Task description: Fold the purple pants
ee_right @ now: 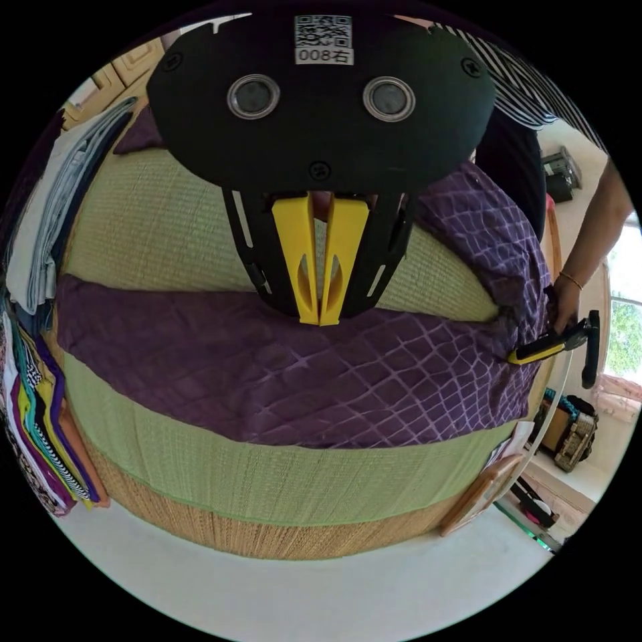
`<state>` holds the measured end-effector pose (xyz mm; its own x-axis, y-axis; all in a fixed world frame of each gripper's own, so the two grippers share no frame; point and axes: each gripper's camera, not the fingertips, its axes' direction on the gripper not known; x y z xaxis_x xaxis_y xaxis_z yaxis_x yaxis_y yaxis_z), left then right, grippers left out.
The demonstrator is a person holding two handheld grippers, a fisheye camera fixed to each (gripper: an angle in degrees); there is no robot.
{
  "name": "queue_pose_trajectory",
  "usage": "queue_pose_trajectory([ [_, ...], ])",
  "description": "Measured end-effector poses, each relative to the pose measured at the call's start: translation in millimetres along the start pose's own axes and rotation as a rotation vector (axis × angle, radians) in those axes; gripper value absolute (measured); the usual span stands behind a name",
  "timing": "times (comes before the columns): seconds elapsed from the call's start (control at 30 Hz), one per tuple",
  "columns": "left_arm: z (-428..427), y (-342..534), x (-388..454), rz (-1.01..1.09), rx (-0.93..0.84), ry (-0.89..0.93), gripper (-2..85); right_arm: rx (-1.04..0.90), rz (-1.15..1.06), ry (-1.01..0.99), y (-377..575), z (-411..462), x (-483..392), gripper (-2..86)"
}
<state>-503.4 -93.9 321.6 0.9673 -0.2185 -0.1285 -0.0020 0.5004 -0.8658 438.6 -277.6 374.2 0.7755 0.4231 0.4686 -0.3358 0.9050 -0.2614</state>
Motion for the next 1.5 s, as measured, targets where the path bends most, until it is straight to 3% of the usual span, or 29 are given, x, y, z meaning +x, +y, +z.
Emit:
queue_pose_trajectory([
  [0.37, -32.2, -60.7, 57.1, -0.030, 0.100, 0.042, 0.0, 0.013, 0.014, -0.130, 19.2, -101.2, 7.8, -0.1],
  [0.53, -11.2, -103.6, 71.7, -0.102, -0.032, 0.008, 0.0, 0.012, -0.032, -0.080, 37.1, -143.4, -8.5, 0.1],
  [0.63, -23.4, -121.2, 90.9, -0.159, 0.070, 0.049, 0.0, 0.037, 0.000, -0.114, 47.1, -178.1, 0.0, 0.1],
  [0.73, -32.2, -143.1, 131.1, -0.082, 0.150, 0.178, 0.0, 0.152, 0.077, -0.079, 62.9, -229.7, 25.7, 0.0],
  [0.83, -21.3, -174.1, 187.9, 0.082, 0.102, 0.219, 0.0, 0.224, 0.208, 0.014, 78.1, -277.3, 78.5, -0.1],
  [0.97, 2.3, -208.3, 261.6, 0.252, 0.010, 0.081, 0.0, 0.200, 0.375, 0.073, 88.6, -320.1, 159.3, 0.1],
  [1.07, 9.9, -221.4, 287.5, 0.268, 0.021, 0.019, 0.0, 0.109, 0.441, 0.055, 95.7, -326.1, 192.6, 0.1],
  [1.3, 2.0, -245.2, 320.1, 0.232, 0.000, 0.088, 0.0, 0.177, 0.393, 0.037, 148.3, -398.0, 185.9, 0.1],
  [1.5, 10.5, -223.6, 359.4, 0.229, -0.055, 0.111, 0.0, 0.160, 0.429, 0.045, 254.8, -451.9, 161.7, 0.0],
])
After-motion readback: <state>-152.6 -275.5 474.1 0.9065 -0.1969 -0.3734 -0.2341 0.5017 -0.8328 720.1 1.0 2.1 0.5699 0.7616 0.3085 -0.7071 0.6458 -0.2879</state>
